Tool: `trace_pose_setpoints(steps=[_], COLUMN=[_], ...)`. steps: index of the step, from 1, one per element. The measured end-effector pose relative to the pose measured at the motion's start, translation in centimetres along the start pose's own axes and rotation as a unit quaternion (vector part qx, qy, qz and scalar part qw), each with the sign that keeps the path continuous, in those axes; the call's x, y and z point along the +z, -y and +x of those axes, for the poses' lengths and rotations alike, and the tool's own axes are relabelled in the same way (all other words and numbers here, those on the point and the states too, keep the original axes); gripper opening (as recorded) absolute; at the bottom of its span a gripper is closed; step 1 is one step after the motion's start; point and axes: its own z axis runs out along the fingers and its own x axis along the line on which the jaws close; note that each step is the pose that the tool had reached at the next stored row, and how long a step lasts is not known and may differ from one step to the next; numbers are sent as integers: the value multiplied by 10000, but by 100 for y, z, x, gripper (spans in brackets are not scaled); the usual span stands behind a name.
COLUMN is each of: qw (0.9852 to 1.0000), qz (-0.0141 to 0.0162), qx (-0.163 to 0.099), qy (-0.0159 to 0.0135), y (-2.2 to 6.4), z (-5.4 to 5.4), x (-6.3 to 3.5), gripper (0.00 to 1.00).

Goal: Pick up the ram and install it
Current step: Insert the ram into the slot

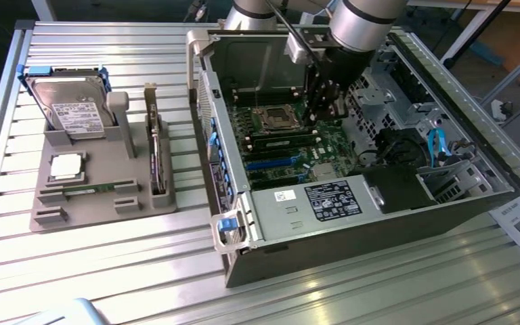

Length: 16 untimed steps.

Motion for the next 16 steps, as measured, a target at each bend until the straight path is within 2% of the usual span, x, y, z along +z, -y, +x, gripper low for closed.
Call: trace_pose_setpoints(steps=[12,16], qw=[10000,10000], qz=[0,0], qx=[1,1], qy=[-39,-50], y=[-9,-11], z=[-15,-19], x=[-334,-418], gripper=[19,19])
